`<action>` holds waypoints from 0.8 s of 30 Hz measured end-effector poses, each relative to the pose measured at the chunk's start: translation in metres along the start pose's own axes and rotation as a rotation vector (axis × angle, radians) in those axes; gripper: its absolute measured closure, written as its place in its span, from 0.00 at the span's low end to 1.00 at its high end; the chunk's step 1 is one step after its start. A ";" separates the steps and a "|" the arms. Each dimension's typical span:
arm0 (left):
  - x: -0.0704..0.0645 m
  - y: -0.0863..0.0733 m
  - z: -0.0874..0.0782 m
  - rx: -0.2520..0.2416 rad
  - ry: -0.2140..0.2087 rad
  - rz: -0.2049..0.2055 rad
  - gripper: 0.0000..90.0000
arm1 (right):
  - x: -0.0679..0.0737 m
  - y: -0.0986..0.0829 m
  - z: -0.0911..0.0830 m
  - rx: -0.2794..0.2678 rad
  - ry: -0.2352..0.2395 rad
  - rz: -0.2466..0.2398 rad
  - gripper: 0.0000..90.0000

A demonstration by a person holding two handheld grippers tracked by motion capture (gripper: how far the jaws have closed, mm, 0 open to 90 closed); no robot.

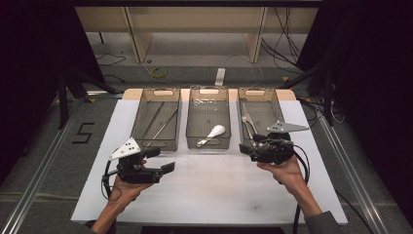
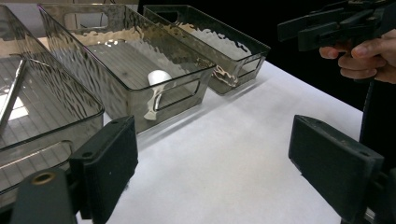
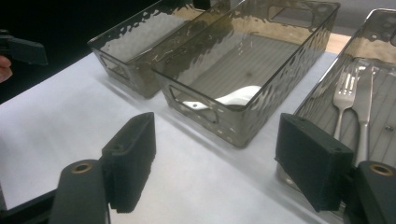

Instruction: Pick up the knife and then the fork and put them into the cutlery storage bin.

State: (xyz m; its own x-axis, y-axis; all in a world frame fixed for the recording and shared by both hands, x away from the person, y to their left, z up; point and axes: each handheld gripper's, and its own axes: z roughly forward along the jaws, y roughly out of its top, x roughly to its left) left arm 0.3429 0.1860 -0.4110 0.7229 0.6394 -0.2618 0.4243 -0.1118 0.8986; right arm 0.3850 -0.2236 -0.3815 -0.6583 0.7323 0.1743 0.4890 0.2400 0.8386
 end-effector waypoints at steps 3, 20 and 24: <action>-0.001 0.000 0.000 0.003 -0.003 0.000 0.17 | 0.003 -0.004 -0.002 -0.017 0.009 0.005 0.31; -0.001 -0.001 0.002 0.028 -0.027 0.002 0.17 | 0.019 -0.037 -0.014 -0.086 0.032 -0.018 0.28; -0.002 -0.001 0.003 0.036 -0.029 0.002 0.17 | 0.021 -0.045 -0.017 -0.105 0.028 -0.019 0.28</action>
State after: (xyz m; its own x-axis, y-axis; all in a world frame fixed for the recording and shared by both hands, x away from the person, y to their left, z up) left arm 0.3431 0.1823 -0.4127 0.7393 0.6166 -0.2706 0.4418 -0.1408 0.8860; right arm 0.3390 -0.2298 -0.4066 -0.6833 0.7099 0.1706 0.4144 0.1847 0.8912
